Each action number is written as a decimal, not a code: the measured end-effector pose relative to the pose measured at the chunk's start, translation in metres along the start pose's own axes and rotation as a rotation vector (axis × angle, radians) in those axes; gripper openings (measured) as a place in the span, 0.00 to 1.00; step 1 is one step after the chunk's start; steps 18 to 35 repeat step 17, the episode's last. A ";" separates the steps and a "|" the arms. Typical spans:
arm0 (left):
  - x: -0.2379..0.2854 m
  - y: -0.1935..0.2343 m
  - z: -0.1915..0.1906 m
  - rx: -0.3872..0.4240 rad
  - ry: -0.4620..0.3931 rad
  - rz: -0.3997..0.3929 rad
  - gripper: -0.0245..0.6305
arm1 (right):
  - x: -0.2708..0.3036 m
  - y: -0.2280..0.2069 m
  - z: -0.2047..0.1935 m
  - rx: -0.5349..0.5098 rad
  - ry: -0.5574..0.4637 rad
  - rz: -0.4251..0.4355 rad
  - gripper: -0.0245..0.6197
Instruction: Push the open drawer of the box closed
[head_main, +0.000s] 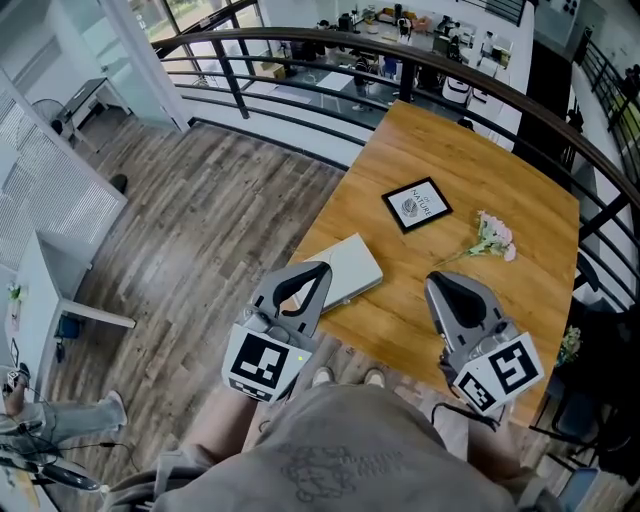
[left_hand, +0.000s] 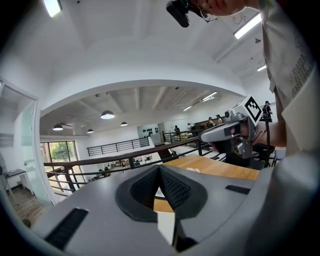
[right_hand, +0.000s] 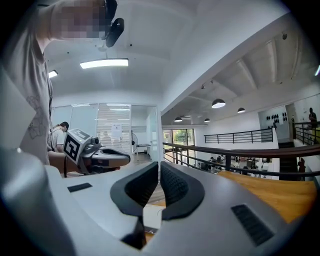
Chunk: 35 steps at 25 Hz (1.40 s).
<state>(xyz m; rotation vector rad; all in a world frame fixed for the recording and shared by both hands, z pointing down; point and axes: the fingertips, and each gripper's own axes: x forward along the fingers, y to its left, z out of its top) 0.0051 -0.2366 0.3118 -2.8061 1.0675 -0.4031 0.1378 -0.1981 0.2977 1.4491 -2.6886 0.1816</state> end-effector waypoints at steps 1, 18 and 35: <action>0.001 -0.001 -0.001 -0.002 0.003 -0.002 0.06 | 0.001 0.000 -0.001 0.002 0.002 0.002 0.10; 0.001 0.003 -0.006 -0.019 0.005 0.008 0.06 | 0.009 -0.001 -0.006 0.010 0.014 0.006 0.10; 0.001 0.003 -0.006 -0.019 0.005 0.008 0.06 | 0.009 -0.001 -0.006 0.010 0.014 0.006 0.10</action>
